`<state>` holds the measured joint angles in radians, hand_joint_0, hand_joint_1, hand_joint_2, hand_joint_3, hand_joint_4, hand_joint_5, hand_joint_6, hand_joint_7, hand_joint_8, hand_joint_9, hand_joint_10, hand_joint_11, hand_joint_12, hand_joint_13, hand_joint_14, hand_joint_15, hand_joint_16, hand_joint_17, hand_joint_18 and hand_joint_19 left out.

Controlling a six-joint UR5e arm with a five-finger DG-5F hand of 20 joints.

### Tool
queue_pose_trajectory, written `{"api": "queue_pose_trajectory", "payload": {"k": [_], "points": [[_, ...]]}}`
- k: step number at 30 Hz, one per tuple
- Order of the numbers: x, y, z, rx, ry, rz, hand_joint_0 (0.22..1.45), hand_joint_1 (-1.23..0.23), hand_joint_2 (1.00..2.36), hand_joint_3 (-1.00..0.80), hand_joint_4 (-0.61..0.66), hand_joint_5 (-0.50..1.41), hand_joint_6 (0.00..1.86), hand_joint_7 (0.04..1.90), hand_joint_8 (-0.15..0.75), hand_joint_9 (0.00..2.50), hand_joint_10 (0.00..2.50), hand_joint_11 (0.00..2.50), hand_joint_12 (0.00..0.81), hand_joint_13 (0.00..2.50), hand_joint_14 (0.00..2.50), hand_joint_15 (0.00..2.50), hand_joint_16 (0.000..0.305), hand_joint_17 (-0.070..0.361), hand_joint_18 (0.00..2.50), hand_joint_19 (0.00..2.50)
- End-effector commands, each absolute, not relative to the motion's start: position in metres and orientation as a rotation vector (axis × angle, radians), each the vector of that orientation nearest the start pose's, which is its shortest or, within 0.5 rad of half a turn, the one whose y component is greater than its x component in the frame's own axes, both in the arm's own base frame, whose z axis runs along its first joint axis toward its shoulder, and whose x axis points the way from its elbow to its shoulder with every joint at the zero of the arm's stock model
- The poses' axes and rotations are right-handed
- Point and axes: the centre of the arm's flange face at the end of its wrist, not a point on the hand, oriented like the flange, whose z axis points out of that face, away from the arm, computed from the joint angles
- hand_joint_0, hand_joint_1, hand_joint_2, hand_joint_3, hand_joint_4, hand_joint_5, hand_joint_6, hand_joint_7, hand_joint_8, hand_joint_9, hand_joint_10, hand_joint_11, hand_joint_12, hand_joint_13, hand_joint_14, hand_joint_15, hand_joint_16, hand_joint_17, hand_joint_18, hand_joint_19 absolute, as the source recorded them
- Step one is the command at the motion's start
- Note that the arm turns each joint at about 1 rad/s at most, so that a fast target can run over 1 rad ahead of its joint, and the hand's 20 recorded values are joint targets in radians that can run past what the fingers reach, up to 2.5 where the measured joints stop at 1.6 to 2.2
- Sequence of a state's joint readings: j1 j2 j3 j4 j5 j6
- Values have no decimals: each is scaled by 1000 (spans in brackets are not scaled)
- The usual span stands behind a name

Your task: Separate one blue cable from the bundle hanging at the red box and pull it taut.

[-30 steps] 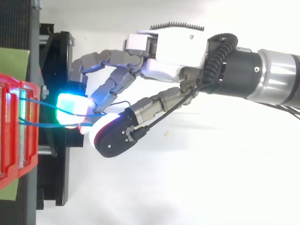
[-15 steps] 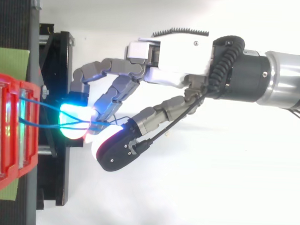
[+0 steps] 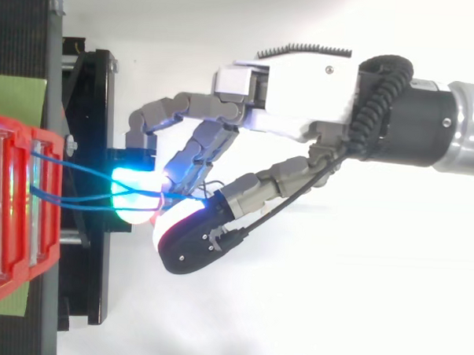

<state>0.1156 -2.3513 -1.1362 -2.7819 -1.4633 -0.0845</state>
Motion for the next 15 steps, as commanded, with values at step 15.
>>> {"api": "queue_pose_trajectory", "payload": {"k": [15], "points": [[774,-56,251,1144,1244,1147,619,-625,1019,-219,207,-198,919,1071,398,1002,18,782,332,1054,19,559,29,64,774,376]]}}
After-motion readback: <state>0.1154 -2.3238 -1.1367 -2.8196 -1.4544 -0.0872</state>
